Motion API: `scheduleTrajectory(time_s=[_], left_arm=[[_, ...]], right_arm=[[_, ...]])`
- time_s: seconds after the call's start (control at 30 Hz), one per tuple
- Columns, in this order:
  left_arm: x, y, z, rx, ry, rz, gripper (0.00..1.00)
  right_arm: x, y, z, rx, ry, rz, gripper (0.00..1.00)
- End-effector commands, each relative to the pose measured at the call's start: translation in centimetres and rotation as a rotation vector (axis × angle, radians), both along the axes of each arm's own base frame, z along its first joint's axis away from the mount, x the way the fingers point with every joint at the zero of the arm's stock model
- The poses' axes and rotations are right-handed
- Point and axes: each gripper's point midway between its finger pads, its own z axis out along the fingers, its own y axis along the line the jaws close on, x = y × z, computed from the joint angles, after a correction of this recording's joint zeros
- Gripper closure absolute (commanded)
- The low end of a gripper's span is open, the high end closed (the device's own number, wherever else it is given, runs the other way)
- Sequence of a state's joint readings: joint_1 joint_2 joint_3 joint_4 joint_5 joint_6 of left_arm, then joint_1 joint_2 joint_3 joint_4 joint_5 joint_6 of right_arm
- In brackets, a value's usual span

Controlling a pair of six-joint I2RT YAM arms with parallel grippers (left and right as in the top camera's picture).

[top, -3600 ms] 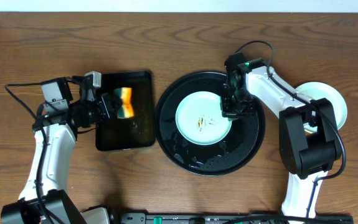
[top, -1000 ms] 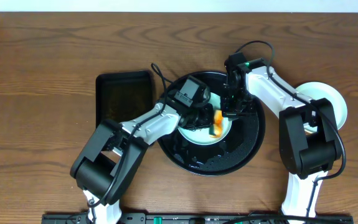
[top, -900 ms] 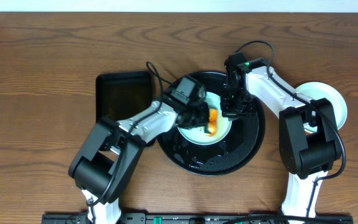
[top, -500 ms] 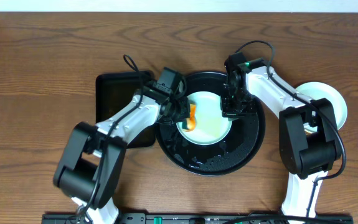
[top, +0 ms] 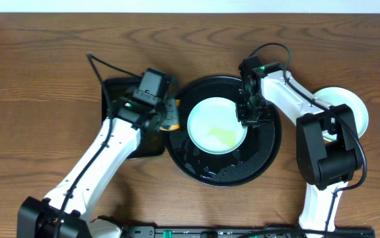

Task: Clean dirty plates on tray and stack at the side
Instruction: 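Carry the sponge left and lower it into the black rectangular tray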

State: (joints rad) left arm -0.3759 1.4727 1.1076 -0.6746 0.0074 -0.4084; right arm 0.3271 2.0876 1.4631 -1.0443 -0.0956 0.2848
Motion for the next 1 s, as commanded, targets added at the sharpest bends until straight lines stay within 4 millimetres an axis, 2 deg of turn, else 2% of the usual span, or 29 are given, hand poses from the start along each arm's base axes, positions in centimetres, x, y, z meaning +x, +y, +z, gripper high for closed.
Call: scheduleTrajectory(time_s=[0.0, 0.17, 0.4, 0.47, 0.6, 0.7, 0.77, 0.97], left_arm=[[0.8, 3.5, -0.4, 0.097, -0.007, 0.078, 0.92], [1.5, 6.7, -1.8, 0.102, 0.036, 0.171, 0.92], [2.3, 8.0, -5.3, -0.034, 0.146, 0.172, 0.92], [2.3, 7.7, -6.5, -0.088, 0.185, 0.146, 0.92], [2.6, 5.4, -8.0, -0.276, 0.23, 0.038, 0.93], [2.7, 3.0, -7.3, -0.478, 0.216, -0.095, 0.93], [2.9, 2.3, -6.5, -0.577, 0.192, -0.145, 0.92], [3.6, 4.3, -6.9, -0.602, 0.169, -0.105, 0.93]], right_arm=[[0.0, 0.2, 0.1, -0.007, -0.011, 0.012, 0.71], [0.2, 0.4, 0.1, -0.002, -0.021, 0.015, 0.73], [0.4, 2.0, 0.0, 0.033, -0.039, 0.039, 0.82], [0.3, 2.1, 0.0, 0.032, -0.039, 0.043, 0.89], [0.3, 2.2, 0.0, 0.032, -0.039, 0.046, 0.92], [0.2, 2.2, 0.0, 0.032, -0.037, 0.046, 0.92], [0.2, 2.2, 0.0, 0.031, -0.035, 0.046, 0.93], [0.2, 2.1, 0.0, 0.031, -0.035, 0.045, 0.95]])
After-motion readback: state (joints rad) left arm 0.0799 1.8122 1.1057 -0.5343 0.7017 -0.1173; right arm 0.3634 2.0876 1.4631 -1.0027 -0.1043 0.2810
